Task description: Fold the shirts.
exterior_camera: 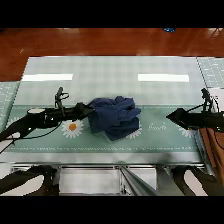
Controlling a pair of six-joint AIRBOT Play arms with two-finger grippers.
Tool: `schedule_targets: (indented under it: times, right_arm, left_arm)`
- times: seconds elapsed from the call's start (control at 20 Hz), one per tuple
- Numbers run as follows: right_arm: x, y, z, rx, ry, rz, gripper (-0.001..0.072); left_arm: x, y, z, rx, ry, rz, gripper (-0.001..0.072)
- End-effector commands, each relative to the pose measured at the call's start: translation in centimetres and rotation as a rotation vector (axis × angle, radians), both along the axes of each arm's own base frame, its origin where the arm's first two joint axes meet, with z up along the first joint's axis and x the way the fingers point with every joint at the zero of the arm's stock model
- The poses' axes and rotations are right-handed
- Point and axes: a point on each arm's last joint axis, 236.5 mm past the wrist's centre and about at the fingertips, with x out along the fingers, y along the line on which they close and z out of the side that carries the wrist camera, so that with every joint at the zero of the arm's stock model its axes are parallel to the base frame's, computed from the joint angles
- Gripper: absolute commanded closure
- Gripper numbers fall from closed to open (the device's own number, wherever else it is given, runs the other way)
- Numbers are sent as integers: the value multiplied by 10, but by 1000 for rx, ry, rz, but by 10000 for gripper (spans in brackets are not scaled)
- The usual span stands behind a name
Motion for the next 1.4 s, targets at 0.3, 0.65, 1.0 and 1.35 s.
schedule_targets:
  times: [0.3, 0.65, 1.0, 1.35]
  right_arm:
    - [-18, 103, -44, 94, 109, 178, 310]
    - [-4, 167, -64, 137, 137, 253, 311]
    - [15, 210, -61, 145, 98, 362, 689]
    - [127, 129, 211, -48, -529, 337, 690]
  left_arm:
    - [53, 48, 75, -123, -154, -24, 687]
    - [32, 44, 56, -48, -130, -129, 687]
    - [40, 53, 61, -46, -146, -100, 687]
    - [109, 157, 290, -212, -632, 203, 687]
